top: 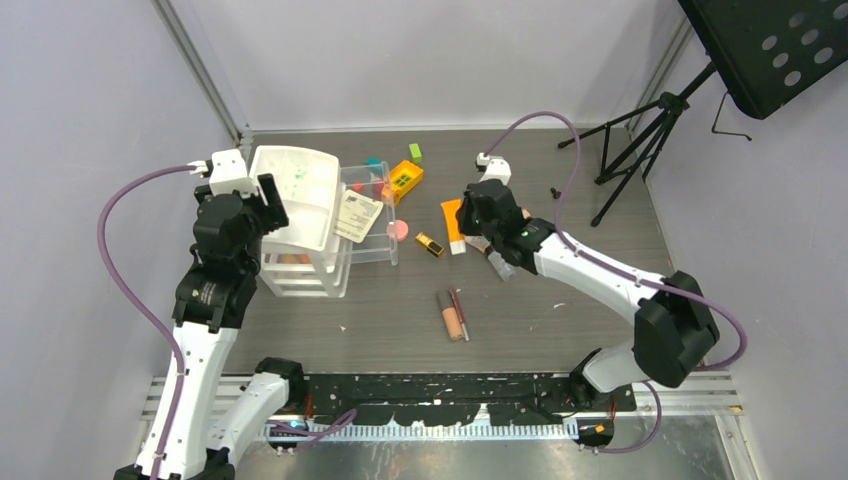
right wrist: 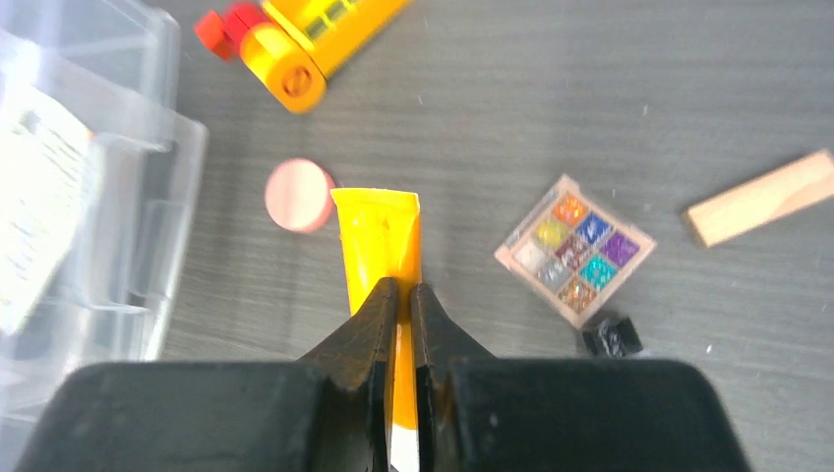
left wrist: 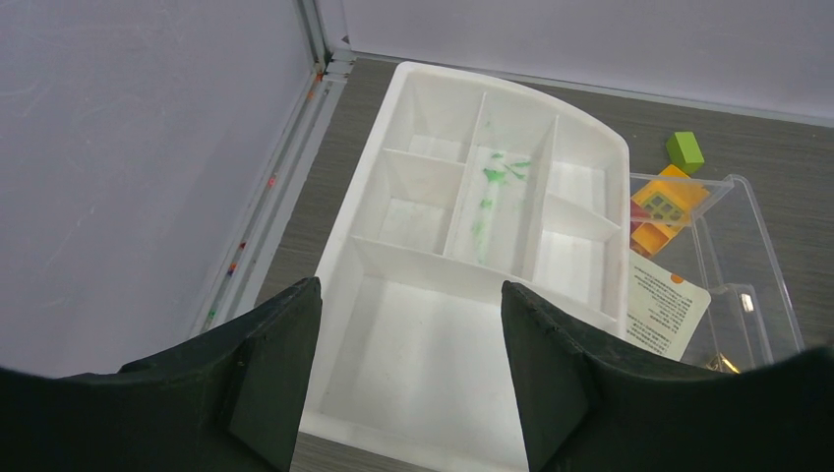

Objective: Organize the makeup
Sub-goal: Pick up the makeup from the center of the board.

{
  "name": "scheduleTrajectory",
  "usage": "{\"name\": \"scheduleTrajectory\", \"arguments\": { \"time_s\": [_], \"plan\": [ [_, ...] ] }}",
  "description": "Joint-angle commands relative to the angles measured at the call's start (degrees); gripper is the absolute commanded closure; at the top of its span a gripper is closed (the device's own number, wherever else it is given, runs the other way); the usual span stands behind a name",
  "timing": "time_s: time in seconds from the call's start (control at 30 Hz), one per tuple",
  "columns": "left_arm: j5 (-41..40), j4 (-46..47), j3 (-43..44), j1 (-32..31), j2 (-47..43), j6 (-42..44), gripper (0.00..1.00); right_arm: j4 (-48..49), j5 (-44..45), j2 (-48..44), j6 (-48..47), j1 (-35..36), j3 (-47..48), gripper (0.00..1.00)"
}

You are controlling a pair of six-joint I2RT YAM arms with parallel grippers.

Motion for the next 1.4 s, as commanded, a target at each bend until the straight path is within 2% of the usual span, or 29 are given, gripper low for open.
{"name": "scheduleTrajectory", "arguments": {
  "time_s": [0.0,0.13,0.27,0.53,0.73,1.1,1.37],
  "plan": [
    [0.77,2.53,-0.13,0.4,-0.52,-0.25,0.31,12.04,3.84,-5.99,-6.11,0.17,0.81,1.0],
    [0.7,2.57,-0.22,0.34,-0.57,-0.44,0.31,17.69,3.28,-6.43,-7.69,0.22,3.79,1.0],
    [0.79,2.57,-0.14,0.4,-0.61,-0.62,0.31,27.41,-3.78,-3.85,-6.77,0.26,5.58,1.0],
    [0.26,2.65,-0.32,0.38,-0.89,-0.53,0.31,48.41,-18.44,6.25,-3.39,0.67,10.8,1.0],
    [-0.28,2.61,-0.23,0.33,-1.27,-0.53,0.32,68.95,-22.2,15.84,-2.75,3.17,12.9,1.0],
    [-3.23,2.36,-0.2,0.37,-2.04,-0.61,0.34,69.8,-26.62,23.23,-6.02,10.7,21.46,1.0],
    [-9.47,2.38,-0.72,0.38,-4.65,-0.87,0.35,70.15,-28.36,27.76,-7.93,15.43,25.84,1.0]
  ]
}}
